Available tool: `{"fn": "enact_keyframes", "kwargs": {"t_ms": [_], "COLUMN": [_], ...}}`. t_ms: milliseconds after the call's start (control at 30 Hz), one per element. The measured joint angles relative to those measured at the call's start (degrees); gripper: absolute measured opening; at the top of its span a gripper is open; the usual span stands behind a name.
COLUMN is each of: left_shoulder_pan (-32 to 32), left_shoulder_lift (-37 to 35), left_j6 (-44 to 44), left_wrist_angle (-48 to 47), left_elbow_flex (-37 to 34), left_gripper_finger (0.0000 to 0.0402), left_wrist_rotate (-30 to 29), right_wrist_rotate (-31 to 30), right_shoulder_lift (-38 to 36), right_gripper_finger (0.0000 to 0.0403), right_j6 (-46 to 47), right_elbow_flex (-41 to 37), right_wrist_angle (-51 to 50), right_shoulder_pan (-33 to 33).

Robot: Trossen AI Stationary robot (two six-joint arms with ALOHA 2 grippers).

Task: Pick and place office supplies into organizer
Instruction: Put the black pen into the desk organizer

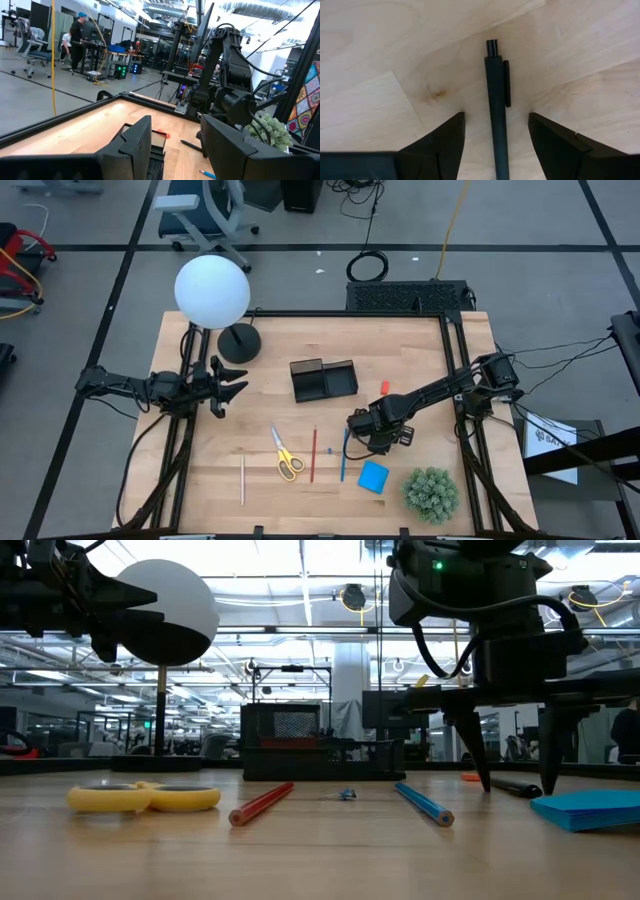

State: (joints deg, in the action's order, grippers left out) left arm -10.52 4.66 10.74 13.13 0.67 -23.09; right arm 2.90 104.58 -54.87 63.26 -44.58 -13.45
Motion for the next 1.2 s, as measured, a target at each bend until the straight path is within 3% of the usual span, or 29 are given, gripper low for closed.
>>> {"fn": "enact_keyframes", "kwargs": {"t_ms": [700, 1200], "left_shoulder_pan": [0.0, 0.0], "left_shoulder_lift": [0.0, 0.0], "left_j6": [0.0, 0.0], "left_wrist_angle": [0.0, 0.0], "left_elbow_flex": [0.0, 0.0], "left_gripper_finger": [0.017, 0.017], "left_wrist_rotate": [0.0, 0.0], "right_wrist_rotate": [0.4, 0.2], "right_shoulder_lift": [0.1, -0.1], "right_gripper_finger": [0.0037, 0.0025], "right_j6": [-0.3, 0.1], "right_elbow_flex": [-0.1, -0.1], "right_wrist_angle": [-0.9, -1.0], "right_shoulder_pan": [0.0, 0.1]}}
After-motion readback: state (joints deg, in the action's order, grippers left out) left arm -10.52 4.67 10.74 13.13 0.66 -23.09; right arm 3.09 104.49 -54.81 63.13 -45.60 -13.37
